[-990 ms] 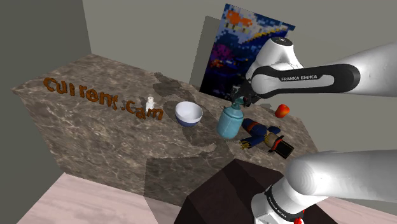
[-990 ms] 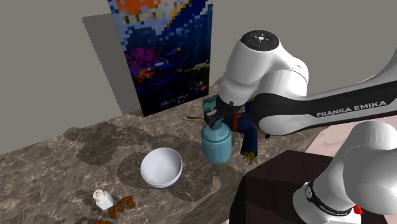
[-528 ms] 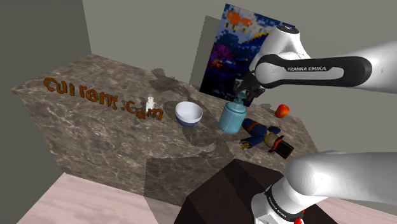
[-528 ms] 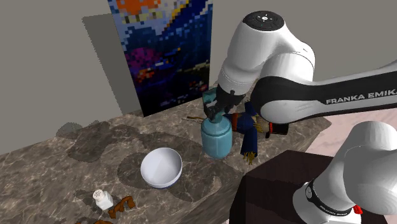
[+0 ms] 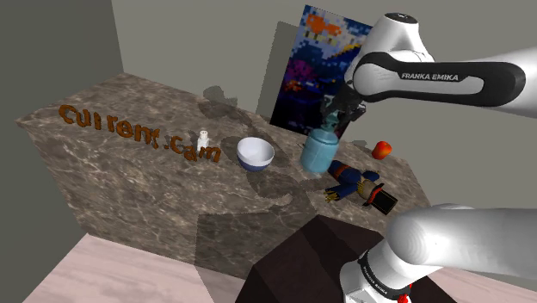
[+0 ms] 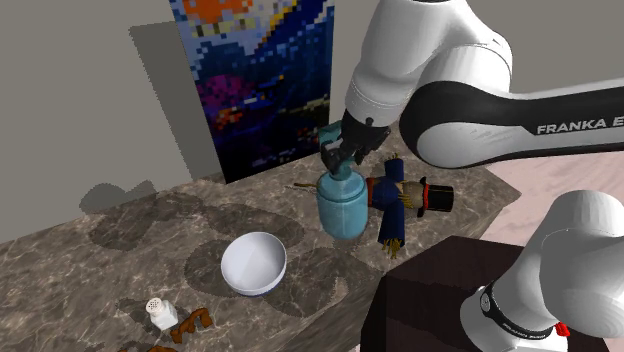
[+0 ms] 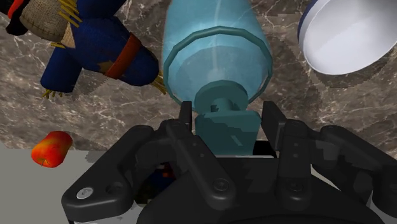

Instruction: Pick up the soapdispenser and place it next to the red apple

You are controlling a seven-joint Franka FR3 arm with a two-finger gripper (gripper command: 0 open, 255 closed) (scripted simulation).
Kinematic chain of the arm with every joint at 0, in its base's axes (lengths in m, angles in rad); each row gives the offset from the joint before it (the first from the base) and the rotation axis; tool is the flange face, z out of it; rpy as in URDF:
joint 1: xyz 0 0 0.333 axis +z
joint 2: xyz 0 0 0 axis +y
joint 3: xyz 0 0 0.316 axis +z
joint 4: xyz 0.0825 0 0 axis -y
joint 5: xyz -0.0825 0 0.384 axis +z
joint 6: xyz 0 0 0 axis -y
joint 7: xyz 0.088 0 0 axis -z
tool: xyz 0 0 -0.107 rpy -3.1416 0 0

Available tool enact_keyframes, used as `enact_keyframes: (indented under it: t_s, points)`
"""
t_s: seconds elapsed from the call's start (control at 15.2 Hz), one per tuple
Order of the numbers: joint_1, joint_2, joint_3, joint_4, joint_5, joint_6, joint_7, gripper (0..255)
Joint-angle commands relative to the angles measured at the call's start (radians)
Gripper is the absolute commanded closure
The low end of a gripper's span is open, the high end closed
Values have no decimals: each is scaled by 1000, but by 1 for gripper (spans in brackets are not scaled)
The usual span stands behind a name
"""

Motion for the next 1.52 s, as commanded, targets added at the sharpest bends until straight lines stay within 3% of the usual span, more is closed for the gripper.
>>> enact_keyframes:
  t_s: [0.0, 1.45]
  points:
    - [1, -11, -2, 21, 2, -31, -5, 255]
    - [-3, 0, -17, 323, 7, -321, -46, 255]
